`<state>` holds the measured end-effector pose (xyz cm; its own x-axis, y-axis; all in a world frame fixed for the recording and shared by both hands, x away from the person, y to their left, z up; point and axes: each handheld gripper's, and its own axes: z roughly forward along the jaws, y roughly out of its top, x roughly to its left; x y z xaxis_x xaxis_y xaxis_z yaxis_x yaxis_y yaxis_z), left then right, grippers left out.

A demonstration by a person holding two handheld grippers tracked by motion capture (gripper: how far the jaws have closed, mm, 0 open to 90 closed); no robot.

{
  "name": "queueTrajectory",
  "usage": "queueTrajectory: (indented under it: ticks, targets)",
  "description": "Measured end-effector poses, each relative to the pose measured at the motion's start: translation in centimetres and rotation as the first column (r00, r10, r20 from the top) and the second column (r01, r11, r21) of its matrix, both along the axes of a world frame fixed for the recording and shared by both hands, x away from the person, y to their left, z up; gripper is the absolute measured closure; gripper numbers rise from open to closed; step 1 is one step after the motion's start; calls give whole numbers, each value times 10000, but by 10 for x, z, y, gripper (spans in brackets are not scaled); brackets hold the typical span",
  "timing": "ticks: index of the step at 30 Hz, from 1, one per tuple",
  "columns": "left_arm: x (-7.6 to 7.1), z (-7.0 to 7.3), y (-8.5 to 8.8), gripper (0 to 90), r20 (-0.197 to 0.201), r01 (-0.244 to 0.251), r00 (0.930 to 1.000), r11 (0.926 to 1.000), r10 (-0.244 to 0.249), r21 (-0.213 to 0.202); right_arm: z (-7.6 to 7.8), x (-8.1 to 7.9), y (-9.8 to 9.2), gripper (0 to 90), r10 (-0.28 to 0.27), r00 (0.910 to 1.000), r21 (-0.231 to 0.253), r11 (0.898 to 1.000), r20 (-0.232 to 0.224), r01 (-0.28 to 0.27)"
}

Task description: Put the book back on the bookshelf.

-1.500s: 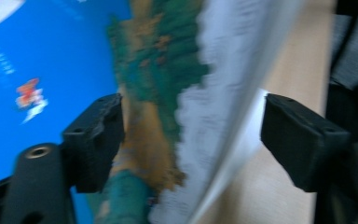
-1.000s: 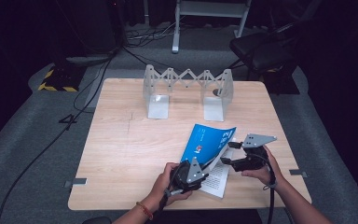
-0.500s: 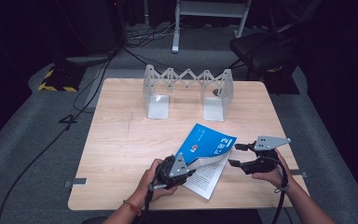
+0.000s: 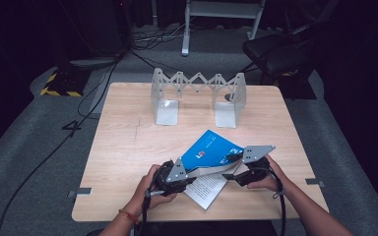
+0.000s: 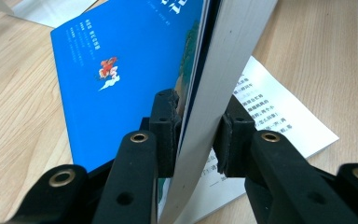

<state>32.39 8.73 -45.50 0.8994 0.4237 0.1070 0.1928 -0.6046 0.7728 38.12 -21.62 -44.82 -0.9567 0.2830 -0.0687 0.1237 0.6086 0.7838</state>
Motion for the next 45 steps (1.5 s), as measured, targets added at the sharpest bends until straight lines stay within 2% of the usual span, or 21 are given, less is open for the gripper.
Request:
queueTrajectory:
  ticks: [2, 5, 10, 11, 12, 13, 15, 17, 19, 21, 26, 28, 30, 33, 36, 37, 38, 40, 42, 43, 45]
  targets:
    - [1, 0, 2, 716, -18, 6, 10000, 10000, -6, -26, -4, 5, 0, 319, -82, 10000, 37, 10000, 3, 82]
    - [2, 1, 4, 717, 29, 61, 10000, 9999, -61, 88, -10, 12, -2, 335, -264, 9992, -164, 9995, 289, 269]
    - [5, 2, 11, 721, 31, 78, 10000, 10000, -78, 48, -17, 17, -8, 417, -344, 9974, -202, 9992, 626, 357]
    - [6, 2, 13, 722, 9, 65, 10000, 10000, -65, 15, -18, 17, -11, 461, -352, 9960, -38, 9994, 815, 356]
    - [7, 2, 15, 718, -22, 38, 10000, 10000, -38, -46, -18, 13, -12, 522, -254, 9896, -72, 9996, 1419, 267]
    - [9, 2, 17, 718, -20, 5, 10000, 10000, -6, -26, -18, 13, -12, 522, -254, 9896, -72, 9996, 1419, 267]
    - [12, 3, 22, 707, -49, -55, 10000, 10000, 55, -4, -17, 10, -9, 573, -54, 9835, -294, 9995, 1811, 109]
    - [17, 4, 27, 684, -183, -345, 9992, 9994, 344, -77, -16, 7, -4, 615, 94, 9790, -542, 9985, 2036, 17]
    - [20, 5, 32, 648, -295, -502, 9983, 9987, 502, -15, -14, 6, 3, 639, 55, 9786, -642, 9979, 2057, 79]
    - [18, 5, 32, 587, -184, -718, 9972, 9973, 720, 121, -12, 3, 8, 652, 50, 9770, -782, 9969, 2130, 120]
    - [3, 15, 21, 443, -20, -832, 9965, 9965, 832, 63, -10, -2, 16, 663, -89, 9760, -973, 9948, 2177, 308]
    - [-4, 18, 11, 403, 406, -1088, 9935, 9923, 1065, 586, -9, -3, 19, 664, -207, 9774, -965, 9945, 2105, 419]
    - [-6, 21, 4, 376, 427, -1311, 9908, 9889, 1283, 704, -9, -5, 22, 665, -327, 9786, -957, 9940, 2030, 530]
    - [-5, 22, -3, 383, 493, -1514, 9876, 9869, 1488, 558, -7, -10, 27, 670, -367, 9788, -1138, 9917, 2016, 606]
    - [-3, 17, -7, 446, 598, -1628, 9857, 9823, 1577, 928, -5, -12, 31, 670, -421, 9780, -1211, 9903, 2045, 679]
    - [-3, 14, -6, 494, 821, -1741, 9826, 9800, 1665, 964, -5, -13, 32, 670, -443, 9778, -1230, 9899, 2049, 706]
    - [-3, 13, -4, 586, 779, -1606, 9851, 9825, 1535, 943, -5, -14, 33, 668, -435, 9773, -1293, 9890, 2072, 714]
    - [-2, 13, -1, 625, 964, -1334, 9876, 9859, 1237, 1008, -5, -15, 34, 662, -449, 9755, -1308, 9886, 2152, 744]
    - [-1, 12, 1, 652, 878, -1105, 9910, 9881, 1014, 1067, -4, -17, 35, 636, -458, 9734, -1361, 9876, 2246, 779]
    - [0, 11, 3, 661, 794, -998, 9926, 9901, 921, 984, -3, -17, 35, 612, -457, 9748, -1259, 9892, 2183, 746]
    - [0, 8, 6, 676, 761, -802, 9944, 9917, 727, 1007, -3, -12, 27, 571, -357, 9839, -645, 9968, 1751, 477]
